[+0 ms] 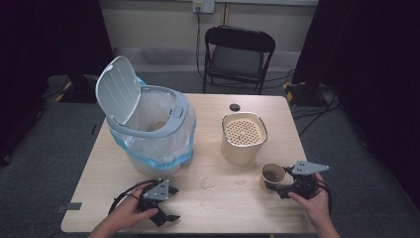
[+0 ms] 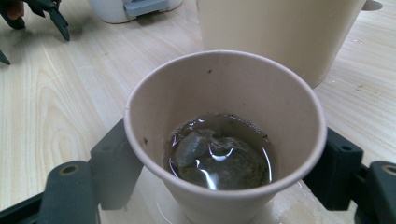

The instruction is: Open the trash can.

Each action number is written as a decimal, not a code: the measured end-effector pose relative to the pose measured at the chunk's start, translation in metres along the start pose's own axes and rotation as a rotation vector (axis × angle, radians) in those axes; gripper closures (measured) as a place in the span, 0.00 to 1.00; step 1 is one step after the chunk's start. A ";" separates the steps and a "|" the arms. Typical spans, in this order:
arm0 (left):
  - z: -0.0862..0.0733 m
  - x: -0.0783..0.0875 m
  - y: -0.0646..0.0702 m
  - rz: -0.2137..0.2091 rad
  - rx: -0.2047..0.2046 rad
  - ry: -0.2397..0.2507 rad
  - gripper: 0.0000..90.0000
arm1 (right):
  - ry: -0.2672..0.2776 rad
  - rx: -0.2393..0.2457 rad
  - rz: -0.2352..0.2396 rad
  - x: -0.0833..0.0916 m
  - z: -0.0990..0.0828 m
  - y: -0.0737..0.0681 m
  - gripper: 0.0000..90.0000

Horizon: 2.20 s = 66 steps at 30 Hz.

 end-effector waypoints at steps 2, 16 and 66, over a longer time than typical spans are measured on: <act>0.000 0.000 0.000 -0.001 0.003 0.005 0.15 | 0.003 -0.004 -0.002 0.000 -0.001 0.001 0.26; 0.000 -0.001 0.000 -0.002 0.007 0.012 0.15 | 0.011 -0.008 0.005 -0.006 0.000 0.002 0.29; 0.000 0.000 0.000 0.000 0.000 -0.001 0.14 | -0.017 -0.063 -0.245 0.025 0.091 0.064 0.35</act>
Point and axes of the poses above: each handheld gripper's, and its own axes: x roughly backward along the jaws, z roughly out of its top, y roughly to its right, the point moved 5 cm from there along -x, roughly forward along the jaws, and after that the axes turned 14 degrees about z, right-handed, at the moved point
